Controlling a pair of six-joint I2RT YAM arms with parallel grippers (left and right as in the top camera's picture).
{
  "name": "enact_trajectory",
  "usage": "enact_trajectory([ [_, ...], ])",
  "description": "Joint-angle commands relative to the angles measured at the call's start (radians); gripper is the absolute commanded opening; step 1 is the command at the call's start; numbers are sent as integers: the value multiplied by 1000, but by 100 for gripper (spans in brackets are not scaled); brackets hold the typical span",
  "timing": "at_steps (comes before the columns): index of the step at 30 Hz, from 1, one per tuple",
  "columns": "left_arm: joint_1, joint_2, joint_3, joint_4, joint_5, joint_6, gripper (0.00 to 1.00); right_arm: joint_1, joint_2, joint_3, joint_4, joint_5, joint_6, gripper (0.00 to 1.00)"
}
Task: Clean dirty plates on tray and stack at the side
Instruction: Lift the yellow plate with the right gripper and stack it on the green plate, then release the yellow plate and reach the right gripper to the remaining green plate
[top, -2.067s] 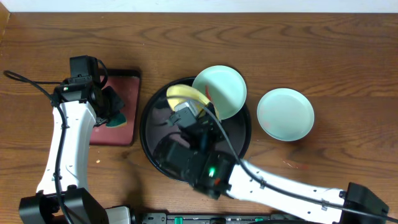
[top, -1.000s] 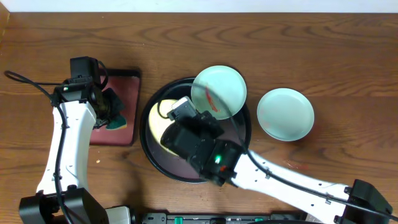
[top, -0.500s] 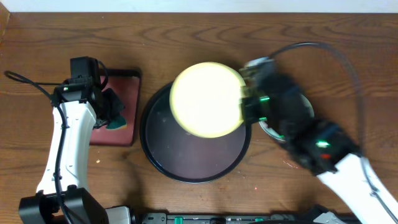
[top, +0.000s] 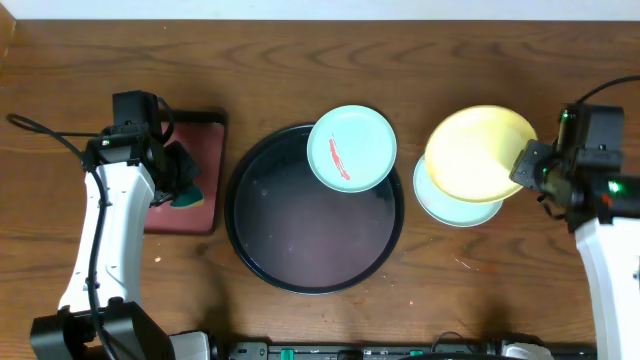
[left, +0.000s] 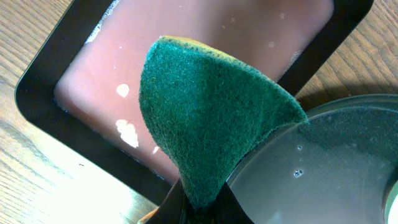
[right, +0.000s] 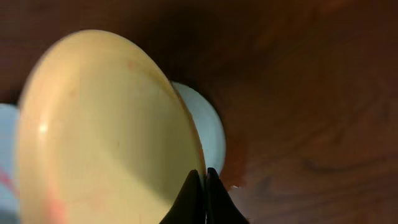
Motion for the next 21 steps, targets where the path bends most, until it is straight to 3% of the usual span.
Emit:
enact_trajectory([
  [1, 4, 10, 15, 1, -13, 18, 7, -19, 80, -30, 16, -16, 15, 1],
  [10, 5, 10, 15, 1, -13, 18, 7, -19, 295, -33, 95, -16, 15, 1],
  [21, 5, 10, 15, 2, -13, 21, 8, -18, 346, -39, 94, -13, 15, 3],
])
